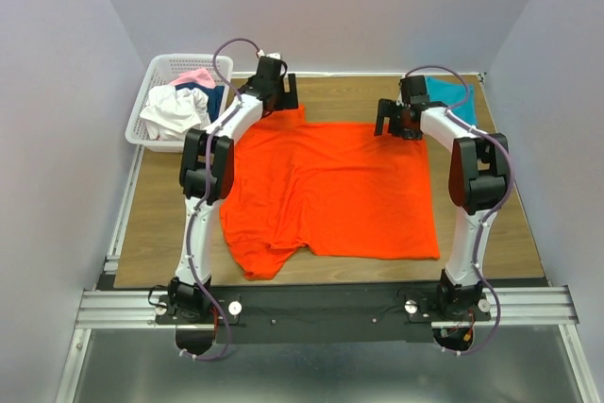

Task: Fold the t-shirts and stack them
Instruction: Flatten the tshirt out

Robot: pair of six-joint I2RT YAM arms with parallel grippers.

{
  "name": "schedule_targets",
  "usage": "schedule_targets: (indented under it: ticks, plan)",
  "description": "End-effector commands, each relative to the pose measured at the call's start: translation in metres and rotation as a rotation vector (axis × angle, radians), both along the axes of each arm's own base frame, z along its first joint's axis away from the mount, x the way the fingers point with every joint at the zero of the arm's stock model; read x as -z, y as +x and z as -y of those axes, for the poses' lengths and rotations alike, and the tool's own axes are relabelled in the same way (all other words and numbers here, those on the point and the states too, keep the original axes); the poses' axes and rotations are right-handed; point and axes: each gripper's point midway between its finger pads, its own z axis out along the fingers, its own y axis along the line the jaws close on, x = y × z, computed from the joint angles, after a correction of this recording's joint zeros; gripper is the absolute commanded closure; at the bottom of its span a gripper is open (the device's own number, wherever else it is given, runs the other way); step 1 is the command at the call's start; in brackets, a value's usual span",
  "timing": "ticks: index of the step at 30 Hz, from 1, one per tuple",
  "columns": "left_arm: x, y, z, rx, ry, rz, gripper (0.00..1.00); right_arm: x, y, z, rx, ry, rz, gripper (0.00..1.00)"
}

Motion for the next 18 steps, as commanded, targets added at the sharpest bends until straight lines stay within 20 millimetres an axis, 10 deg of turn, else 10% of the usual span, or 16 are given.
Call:
schedule_targets:
  ticks: [1, 18]
  plan:
    - [0.010, 0.011, 0.007, 0.037, 0.013, -0.021, 0.02, 0.009, 0.006, -0.004, -0.007, 0.027, -0.022, 0.00]
    - [0.056, 0.033, 0.025, 0.079, -0.163, -0.084, 0.02, 0.015, 0.013, -0.002, -0.023, -0.007, -0.018, 0.00]
